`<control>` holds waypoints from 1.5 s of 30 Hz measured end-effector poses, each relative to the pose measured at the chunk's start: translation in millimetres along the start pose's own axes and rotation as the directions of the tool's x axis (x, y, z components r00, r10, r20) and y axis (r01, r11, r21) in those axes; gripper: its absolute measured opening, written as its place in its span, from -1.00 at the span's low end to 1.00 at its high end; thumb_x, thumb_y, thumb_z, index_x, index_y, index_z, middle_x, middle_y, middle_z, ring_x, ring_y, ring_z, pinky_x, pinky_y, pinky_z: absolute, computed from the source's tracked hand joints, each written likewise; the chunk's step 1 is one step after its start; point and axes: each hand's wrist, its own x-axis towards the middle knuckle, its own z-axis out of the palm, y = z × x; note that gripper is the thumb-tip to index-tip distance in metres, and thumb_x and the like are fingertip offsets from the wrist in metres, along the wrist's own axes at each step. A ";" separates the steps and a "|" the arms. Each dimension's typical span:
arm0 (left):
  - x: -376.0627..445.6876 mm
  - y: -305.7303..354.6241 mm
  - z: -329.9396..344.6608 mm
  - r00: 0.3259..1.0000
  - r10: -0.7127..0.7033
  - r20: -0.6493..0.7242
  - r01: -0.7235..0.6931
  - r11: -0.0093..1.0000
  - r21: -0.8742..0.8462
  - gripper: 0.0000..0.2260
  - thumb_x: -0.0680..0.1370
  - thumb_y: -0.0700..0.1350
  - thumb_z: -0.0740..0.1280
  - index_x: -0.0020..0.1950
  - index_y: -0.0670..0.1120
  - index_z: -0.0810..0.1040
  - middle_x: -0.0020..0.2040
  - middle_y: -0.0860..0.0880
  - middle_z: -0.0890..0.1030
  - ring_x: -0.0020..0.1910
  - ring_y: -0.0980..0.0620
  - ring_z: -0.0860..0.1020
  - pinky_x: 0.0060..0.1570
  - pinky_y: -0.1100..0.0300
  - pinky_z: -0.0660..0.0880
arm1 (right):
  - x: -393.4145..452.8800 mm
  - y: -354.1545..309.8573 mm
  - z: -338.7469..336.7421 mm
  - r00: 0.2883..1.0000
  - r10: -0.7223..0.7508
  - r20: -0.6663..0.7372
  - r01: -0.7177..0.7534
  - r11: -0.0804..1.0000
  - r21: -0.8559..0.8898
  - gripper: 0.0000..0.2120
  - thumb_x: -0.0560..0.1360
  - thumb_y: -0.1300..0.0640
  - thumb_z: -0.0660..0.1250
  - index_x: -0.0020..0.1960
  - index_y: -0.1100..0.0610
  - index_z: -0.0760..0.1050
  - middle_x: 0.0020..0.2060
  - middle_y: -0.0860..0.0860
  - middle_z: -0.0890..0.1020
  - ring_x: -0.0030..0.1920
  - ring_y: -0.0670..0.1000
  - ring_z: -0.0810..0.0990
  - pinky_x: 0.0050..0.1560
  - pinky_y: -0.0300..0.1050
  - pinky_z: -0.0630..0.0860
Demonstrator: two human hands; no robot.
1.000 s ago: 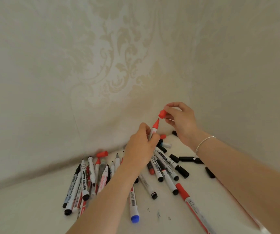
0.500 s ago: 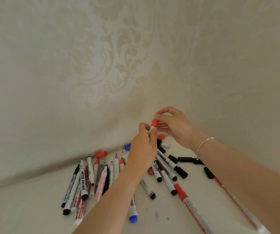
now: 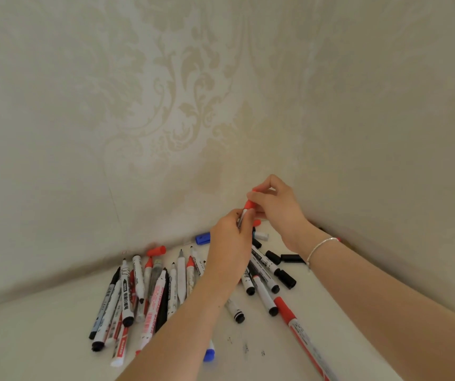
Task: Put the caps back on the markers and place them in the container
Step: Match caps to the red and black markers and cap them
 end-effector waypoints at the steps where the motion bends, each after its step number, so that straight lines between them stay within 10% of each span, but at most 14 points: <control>1: 0.4 0.6 0.5 1.000 -0.006 0.002 0.006 1.000 -0.007 -0.76 0.66 -0.03 0.16 0.02 -0.09 0.59 -0.48 0.13 0.37 -0.63 0.23 0.34 -0.58 0.40 0.25 | 0.5 0.4 0.4 1.000 0.003 -0.005 -0.003 1.000 -0.011 -0.80 0.50 0.32 0.31 -0.23 0.14 0.34 -0.26 0.16 0.56 -0.30 0.11 0.53 -0.21 0.00 0.54; 8: -1.2 -1.5 2.3 0.998 -0.066 -0.020 0.065 0.997 -0.048 -0.75 0.67 -0.05 0.10 -0.14 -0.03 0.47 -0.42 0.09 0.43 -0.59 0.20 0.32 -0.55 0.37 0.27 | -2.1 -1.9 10.9 0.998 -0.017 0.067 0.032 0.973 -0.228 -0.88 0.52 0.21 0.31 0.00 0.09 0.39 -0.19 0.08 0.56 -0.19 0.05 0.57 -0.04 0.01 0.58; 11: -1.2 4.6 -1.5 0.964 -0.199 0.177 0.217 0.972 -0.089 -0.73 0.67 -0.01 0.09 -0.15 -0.05 0.45 -0.33 0.00 0.53 -0.43 0.10 0.49 -0.37 0.27 0.46 | -5.0 -4.5 7.5 0.997 -0.054 0.053 0.068 0.950 -0.305 -0.81 0.50 0.27 0.29 0.06 0.08 0.38 -0.23 0.04 0.52 -0.24 0.03 0.55 -0.14 -0.04 0.54; 13: -6.8 6.5 -11.7 0.916 -0.224 0.332 0.172 0.969 0.179 -0.69 0.64 0.01 0.14 -0.27 -0.02 0.40 -0.35 0.01 0.51 -0.38 0.07 0.51 -0.33 0.28 0.43 | -1.7 -9.4 -9.1 0.991 -0.133 -0.032 0.109 0.909 -0.403 -0.82 0.50 0.27 0.27 0.04 0.07 0.38 -0.25 0.04 0.51 -0.27 0.06 0.56 -0.18 0.00 0.57; 20: -48.9 25.2 4.6 0.444 -0.510 0.737 0.114 0.848 0.518 -0.66 0.58 -0.02 0.27 0.21 -0.22 0.35 -0.13 -0.20 0.70 -0.36 0.01 0.61 -0.33 0.27 0.52 | -14.8 -14.2 -59.1 0.986 0.154 0.068 -0.049 0.648 -0.760 -0.77 0.54 0.25 0.22 0.18 0.12 0.30 -0.04 0.14 0.51 -0.19 0.14 0.62 -0.26 0.01 0.65; 24: -64.7 21.9 37.9 0.544 -0.506 0.670 0.034 0.810 0.585 -0.69 0.52 -0.10 0.32 0.16 -0.16 0.29 0.01 -0.13 0.65 -0.17 -0.10 0.69 -0.05 0.04 0.59 | -30.2 -6.7 -72.2 0.956 0.277 0.094 -0.079 0.552 -0.830 -0.74 0.50 0.27 0.29 0.16 0.17 0.34 -0.07 0.09 0.46 -0.23 0.06 0.55 -0.31 -0.07 0.63; 29: -66.5 13.5 68.3 0.709 -0.355 0.609 0.111 0.909 0.401 -0.76 0.56 -0.13 0.25 0.18 -0.16 0.33 -0.02 -0.15 0.66 -0.30 -0.04 0.66 -0.22 0.12 0.62 | -38.6 -2.5 -94.8 0.904 0.425 0.041 -0.167 0.441 -0.882 -0.66 0.45 0.32 0.34 0.19 0.26 0.37 -0.12 0.15 0.55 -0.19 0.09 0.61 -0.27 -0.02 0.63; 34: -64.3 17.9 88.7 0.737 -0.294 0.609 0.234 0.956 0.179 -0.87 0.58 -0.10 0.22 0.10 -0.11 0.42 -0.08 -0.07 0.63 -0.34 0.03 0.66 -0.38 0.20 0.60 | -46.7 2.5 -111.4 0.892 0.452 0.005 -0.157 0.321 -0.934 -0.79 0.44 0.31 0.33 0.04 0.23 0.38 -0.20 0.15 0.56 -0.23 0.12 0.63 -0.10 0.07 0.64; 45: -47.5 39.1 107.7 0.431 -0.383 0.817 0.329 0.910 0.253 -0.91 0.52 -0.31 0.34 -0.03 -0.16 0.51 0.10 -0.18 0.66 -0.14 0.03 0.67 -0.13 0.20 0.59 | -46.1 16.0 -134.4 0.873 0.485 -0.042 -0.172 0.228 -0.958 -0.68 0.44 0.31 0.34 0.18 0.24 0.45 -0.28 0.10 0.53 -0.22 0.07 0.61 -0.16 -0.13 0.60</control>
